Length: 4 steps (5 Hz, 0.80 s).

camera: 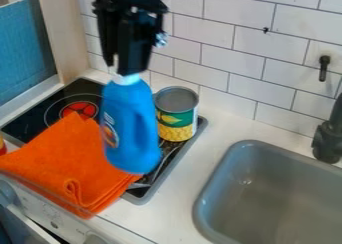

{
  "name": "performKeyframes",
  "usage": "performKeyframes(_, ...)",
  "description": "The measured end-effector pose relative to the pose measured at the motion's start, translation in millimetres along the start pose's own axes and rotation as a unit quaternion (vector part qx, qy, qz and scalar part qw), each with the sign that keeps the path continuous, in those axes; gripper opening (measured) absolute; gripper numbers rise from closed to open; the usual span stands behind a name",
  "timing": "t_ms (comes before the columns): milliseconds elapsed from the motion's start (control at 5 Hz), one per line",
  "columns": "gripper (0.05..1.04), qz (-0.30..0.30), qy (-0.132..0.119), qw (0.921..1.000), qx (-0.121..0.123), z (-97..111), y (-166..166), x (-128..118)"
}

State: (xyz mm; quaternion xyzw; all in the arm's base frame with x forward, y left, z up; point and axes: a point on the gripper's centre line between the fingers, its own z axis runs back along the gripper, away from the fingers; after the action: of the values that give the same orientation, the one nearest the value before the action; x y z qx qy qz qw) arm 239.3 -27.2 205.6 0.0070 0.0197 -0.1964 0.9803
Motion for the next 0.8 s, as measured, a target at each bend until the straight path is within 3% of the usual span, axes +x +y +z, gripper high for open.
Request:
performKeyframes(200, 0.402, -0.013, 0.009, 0.9999, 0.000, -9.2, -19.8, 3.3)
performKeyframes(600, 0.401, -0.007, 0.042, 0.9988, 0.025, -50.4, -32.3, -4.3)
performKeyframes(800, 0.401, 0.013, 0.043, 0.9987, 0.027, -68.0, -32.5, -8.2)
